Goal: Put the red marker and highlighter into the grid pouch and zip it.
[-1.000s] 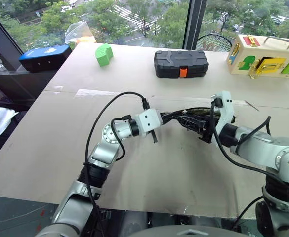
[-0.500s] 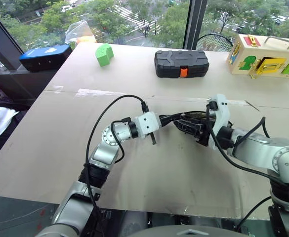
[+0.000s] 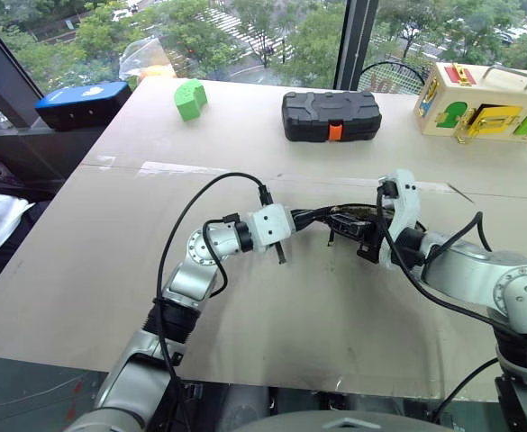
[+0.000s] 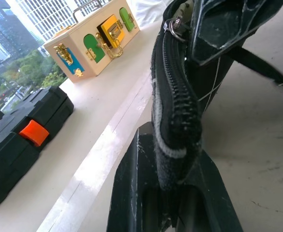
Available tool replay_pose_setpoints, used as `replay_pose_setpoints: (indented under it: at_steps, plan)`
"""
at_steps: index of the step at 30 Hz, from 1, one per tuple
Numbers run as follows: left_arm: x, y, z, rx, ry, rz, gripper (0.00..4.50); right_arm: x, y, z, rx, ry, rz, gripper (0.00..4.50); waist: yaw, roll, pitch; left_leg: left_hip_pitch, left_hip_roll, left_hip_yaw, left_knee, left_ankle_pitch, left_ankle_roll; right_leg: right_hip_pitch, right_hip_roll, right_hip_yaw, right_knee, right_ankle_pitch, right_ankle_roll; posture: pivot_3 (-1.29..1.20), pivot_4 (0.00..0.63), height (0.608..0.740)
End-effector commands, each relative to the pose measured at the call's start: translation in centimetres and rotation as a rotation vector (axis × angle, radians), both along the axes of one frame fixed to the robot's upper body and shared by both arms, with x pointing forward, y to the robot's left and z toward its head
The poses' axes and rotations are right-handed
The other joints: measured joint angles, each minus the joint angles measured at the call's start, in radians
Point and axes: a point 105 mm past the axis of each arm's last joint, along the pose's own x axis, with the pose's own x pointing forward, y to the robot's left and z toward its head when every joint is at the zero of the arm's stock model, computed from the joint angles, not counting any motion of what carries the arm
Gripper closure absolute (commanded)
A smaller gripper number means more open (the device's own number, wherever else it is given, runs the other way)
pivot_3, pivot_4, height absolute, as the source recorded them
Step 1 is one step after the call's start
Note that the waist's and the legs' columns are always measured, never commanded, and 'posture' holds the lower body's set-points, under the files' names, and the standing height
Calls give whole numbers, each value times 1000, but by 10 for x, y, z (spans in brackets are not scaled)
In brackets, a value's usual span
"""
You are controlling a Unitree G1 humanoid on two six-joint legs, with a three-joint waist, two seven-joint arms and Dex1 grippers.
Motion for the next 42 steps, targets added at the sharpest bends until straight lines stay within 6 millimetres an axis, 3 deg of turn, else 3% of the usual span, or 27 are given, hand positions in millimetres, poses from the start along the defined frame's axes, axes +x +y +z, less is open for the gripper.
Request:
replay_pose_setpoints:
  at_steps: [1,5,10,13,17,20,23,24,26,30,32,33,34,39,42]
  plan:
    - [-4,-5,18,-11,-75,-23,4500,5,-10,10,26,-18,-61,4386,0,0,0,0,0,0,0,0,0,0,0,0,0,0,0,0,150,740]
    - [0,1,19,-7,-87,16,4500,10,-45,10,-42,-20,-212,4386,3,0,0,-1,0,-1,0,0,0,0,0,0,-2,0,0,0,150,740]
    - [9,9,21,-9,-105,87,4500,7,-128,11,-229,-6,-485,4386,4,0,0,-4,-1,0,1,-1,1,0,-1,-1,-4,0,0,0,150,740]
    - [12,8,21,-13,-110,97,4500,0,-161,7,-326,18,-563,4386,3,0,0,-3,0,0,1,-1,2,0,-1,-1,-4,0,0,0,150,740]
    - [16,-1,19,-8,-107,79,4500,-1,-165,8,-373,-23,-535,4386,2,0,0,-2,0,0,1,-1,2,0,0,1,-4,0,1,0,150,740]
    - [19,-8,18,54,-172,54,4500,-2,-144,20,-281,-181,-434,4386,3,0,0,-1,0,0,1,-1,2,0,0,1,-4,-1,4,0,150,740]
    - [15,-12,18,113,-223,-33,4500,-14,-140,8,-474,-243,-312,4386,8,2,0,-2,0,0,1,-1,2,0,1,1,-3,-1,4,0,150,740]
    - [15,-10,19,126,-241,-42,4175,-19,-139,2,-537,-254,-264,3828,8,2,0,-3,0,-1,1,-1,2,-1,1,0,-4,0,2,0,150,740]
    - [14,0,16,146,-227,-51,3592,-31,-134,-4,-580,-293,-175,3162,8,2,0,-4,0,-1,1,-1,2,-1,1,0,-4,0,2,0,150,740]
    - [3,33,11,115,-88,-50,1826,-61,-139,-13,-643,-366,-54,1338,8,2,-1,-6,0,-2,0,-1,2,-2,1,-1,-5,-1,4,0,150,740]
    - [-5,53,4,69,94,-22,929,-76,-147,-17,-667,-417,-32,435,4,2,0,-4,0,-3,0,-1,0,-1,1,-1,-5,-2,5,0,150,740]
    - [-17,74,-4,22,259,4,370,-91,-155,-22,-663,-426,-19,0,3,2,0,-5,0,-3,0,-2,1,-1,1,-1,-4,-4,8,0,150,740]
    - [-27,87,-8,-10,373,21,35,-103,-162,-26,-661,-423,-13,0,1,3,0,-5,0,-4,1,-2,1,-1,1,-1,-5,-5,10,0,150,740]
    - [-70,118,-2,-116,654,49,35,-142,-184,-31,-688,-423,-19,0,2,9,6,2,1,-5,0,-5,-1,1,-6,1,-4,-9,8,0,150,740]
    - [-92,134,-9,-93,732,107,35,-157,-193,-31,-715,-422,-19,0,1,16,8,3,0,-5,0,-7,-5,1,-10,2,-4,-9,8,0,150,740]
